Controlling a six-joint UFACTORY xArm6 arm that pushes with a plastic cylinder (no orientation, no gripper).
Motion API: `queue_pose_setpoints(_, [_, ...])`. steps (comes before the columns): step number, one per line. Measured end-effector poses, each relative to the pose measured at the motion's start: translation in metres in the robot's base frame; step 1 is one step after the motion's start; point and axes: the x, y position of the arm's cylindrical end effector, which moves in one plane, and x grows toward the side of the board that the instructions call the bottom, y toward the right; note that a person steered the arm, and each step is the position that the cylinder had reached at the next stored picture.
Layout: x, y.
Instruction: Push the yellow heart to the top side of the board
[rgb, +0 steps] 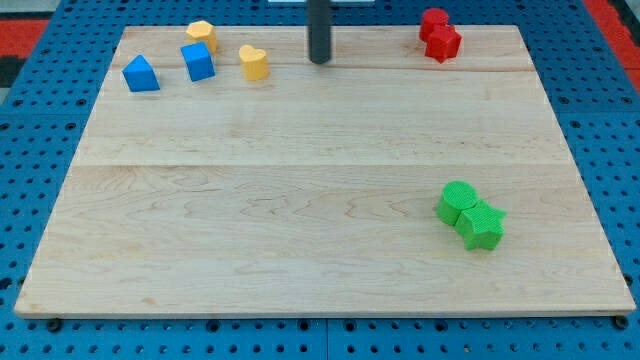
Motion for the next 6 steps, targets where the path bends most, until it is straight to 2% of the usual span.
queue_pose_setpoints(1, [0.058, -0.016])
queue_pose_setpoints(2, [0.064, -0.091])
queue_pose_setpoints(3, [0.055, -0.143])
queue_pose_setpoints(5, [0.013, -0.142])
queue_pose_setpoints(6, [-0.002, -0.121])
